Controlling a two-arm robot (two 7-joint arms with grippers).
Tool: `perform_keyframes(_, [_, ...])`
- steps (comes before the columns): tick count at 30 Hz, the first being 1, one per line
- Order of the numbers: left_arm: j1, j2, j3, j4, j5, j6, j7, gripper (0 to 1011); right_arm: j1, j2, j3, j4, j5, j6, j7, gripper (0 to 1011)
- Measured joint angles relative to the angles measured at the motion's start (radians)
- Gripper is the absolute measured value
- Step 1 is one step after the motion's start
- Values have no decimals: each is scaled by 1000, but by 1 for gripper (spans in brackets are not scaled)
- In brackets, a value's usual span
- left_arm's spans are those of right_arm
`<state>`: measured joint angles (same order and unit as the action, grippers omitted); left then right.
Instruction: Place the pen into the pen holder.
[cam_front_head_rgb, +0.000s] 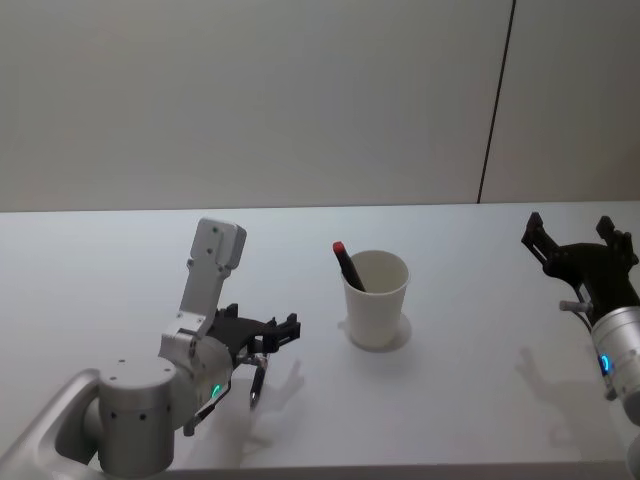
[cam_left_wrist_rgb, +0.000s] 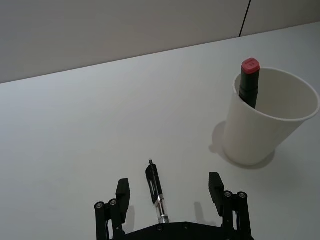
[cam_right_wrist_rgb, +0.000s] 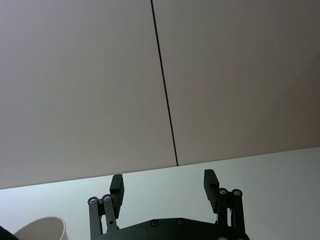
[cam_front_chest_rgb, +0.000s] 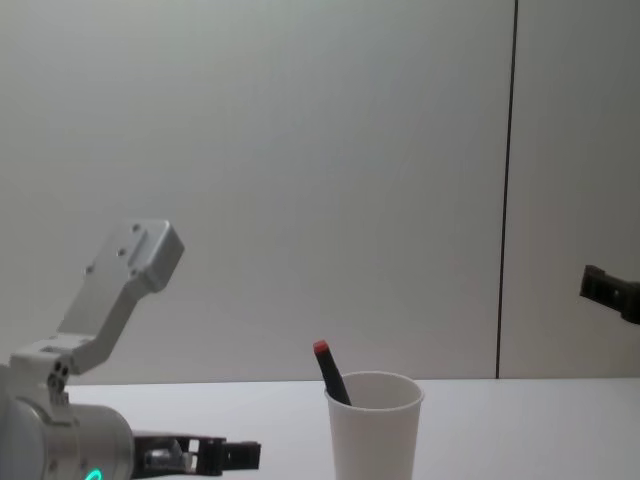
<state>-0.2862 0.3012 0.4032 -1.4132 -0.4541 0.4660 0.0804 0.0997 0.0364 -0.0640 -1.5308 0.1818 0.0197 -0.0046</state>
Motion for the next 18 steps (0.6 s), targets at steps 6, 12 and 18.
perform_keyframes(6, [0, -5, 3, 17, 5, 2, -4, 1004, 0, 0, 0, 0, 0, 0, 0, 1002])
perform_keyframes(12, [-9, -14, 8, 46, 30, 11, -20, 1004, 0, 0, 0, 0, 0, 0, 0, 1002])
perform_keyframes(18, [-19, -20, 12, 68, 59, 24, -34, 1004, 0, 0, 0, 0, 0, 0, 0, 1002])
